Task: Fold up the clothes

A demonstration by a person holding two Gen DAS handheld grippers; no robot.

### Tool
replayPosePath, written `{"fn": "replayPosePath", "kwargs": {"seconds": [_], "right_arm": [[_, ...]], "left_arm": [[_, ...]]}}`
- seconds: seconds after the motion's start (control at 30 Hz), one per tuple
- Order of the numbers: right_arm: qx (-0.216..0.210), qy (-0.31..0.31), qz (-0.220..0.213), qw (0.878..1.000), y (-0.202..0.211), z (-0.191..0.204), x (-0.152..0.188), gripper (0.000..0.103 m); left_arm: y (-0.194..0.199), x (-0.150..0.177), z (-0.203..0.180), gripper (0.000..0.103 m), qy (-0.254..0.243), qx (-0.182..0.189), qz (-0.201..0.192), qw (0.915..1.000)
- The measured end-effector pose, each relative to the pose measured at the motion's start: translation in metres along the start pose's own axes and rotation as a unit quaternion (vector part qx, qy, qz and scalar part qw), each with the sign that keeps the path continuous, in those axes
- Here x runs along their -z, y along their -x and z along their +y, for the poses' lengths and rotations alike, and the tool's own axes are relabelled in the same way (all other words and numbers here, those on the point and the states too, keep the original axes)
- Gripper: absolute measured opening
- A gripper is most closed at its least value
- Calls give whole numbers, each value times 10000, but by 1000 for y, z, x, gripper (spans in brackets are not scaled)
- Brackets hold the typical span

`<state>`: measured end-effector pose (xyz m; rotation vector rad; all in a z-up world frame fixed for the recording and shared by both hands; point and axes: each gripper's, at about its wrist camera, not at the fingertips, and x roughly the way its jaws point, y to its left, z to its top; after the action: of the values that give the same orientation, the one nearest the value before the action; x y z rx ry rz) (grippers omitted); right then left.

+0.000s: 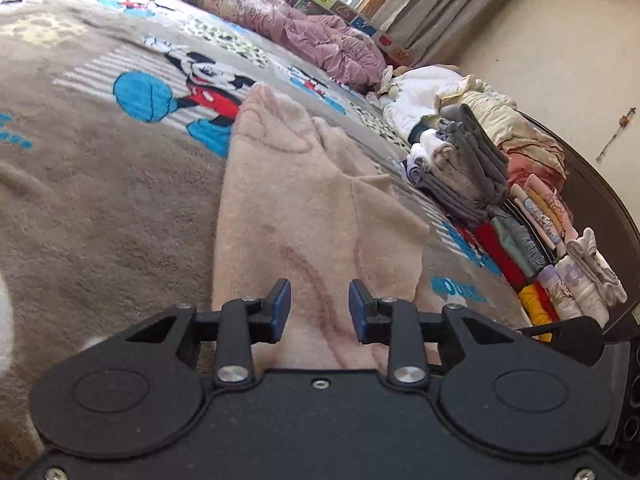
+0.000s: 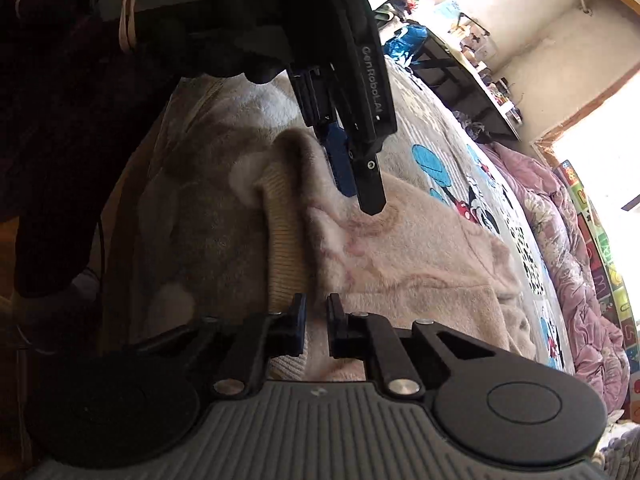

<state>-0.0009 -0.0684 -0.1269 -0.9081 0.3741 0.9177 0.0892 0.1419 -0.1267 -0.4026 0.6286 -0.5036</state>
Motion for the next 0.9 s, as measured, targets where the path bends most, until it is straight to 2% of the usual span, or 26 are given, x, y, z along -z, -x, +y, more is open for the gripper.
{"fn": "replayPosePath", "kwargs": {"seconds": [0.03, 0.07, 0.1, 0.17, 0.23, 0.33, 0.43, 0.5, 0.57, 0.63, 0.7, 0.83, 0.87, 0.9], "right_arm": [[13, -464, -185, 9987, 14, -8, 7, 22], [34, -926, -337, 9951, 26, -16, 16, 27], [157, -1514, -452, 9873, 39, -29, 29, 35], [320, -2475, -595, 9665, 55, -50, 54, 35], [483, -3436, -711, 9352, 66, -70, 80, 37], [569, -4347, -929, 8940, 71, -91, 105, 39], [460, -5058, -1093, 8545, 64, -101, 120, 42], [301, -5548, -1244, 8221, 56, -107, 129, 42], [150, -5957, -1366, 7914, 47, -111, 136, 42], [35, -6235, -1438, 7685, 37, -116, 141, 43], [-57, -6389, -1466, 7552, 28, -117, 144, 43], [-191, -6455, -1407, 7504, 20, -112, 144, 45], [-235, -6470, -1412, 7489, 20, -110, 144, 45], [-286, -6482, -1434, 7473, 21, -108, 145, 46]], "left_arm": [[6, -1, -9, 33, -299, 55, -99, 9995], [10, 0, -20, 45, -693, 98, -127, 9975], [11, 3, -32, 51, -1112, 90, -113, 9937], [8, 11, -56, 51, -1934, -6, -14, 9811], [-1, 21, -75, 51, -2594, -141, 165, 9655], [-24, 38, -92, 51, -3310, -462, 481, 9413], [-40, 51, -100, 51, -3857, -812, 592, 9171], [-50, 59, -105, 53, -4194, -1044, 628, 8996], [-59, 67, -109, 54, -4522, -1274, 664, 8803], [-68, 76, -113, 54, -4841, -1501, 698, 8592], [-75, 83, -117, 54, -5140, -1689, 745, 8377], [-61, 87, -116, 54, -5606, -1744, 947, 8040], [-58, 87, -114, 54, -5653, -1768, 956, 8000], [-60, 85, -110, 54, -5609, -1812, 913, 8027]]}}
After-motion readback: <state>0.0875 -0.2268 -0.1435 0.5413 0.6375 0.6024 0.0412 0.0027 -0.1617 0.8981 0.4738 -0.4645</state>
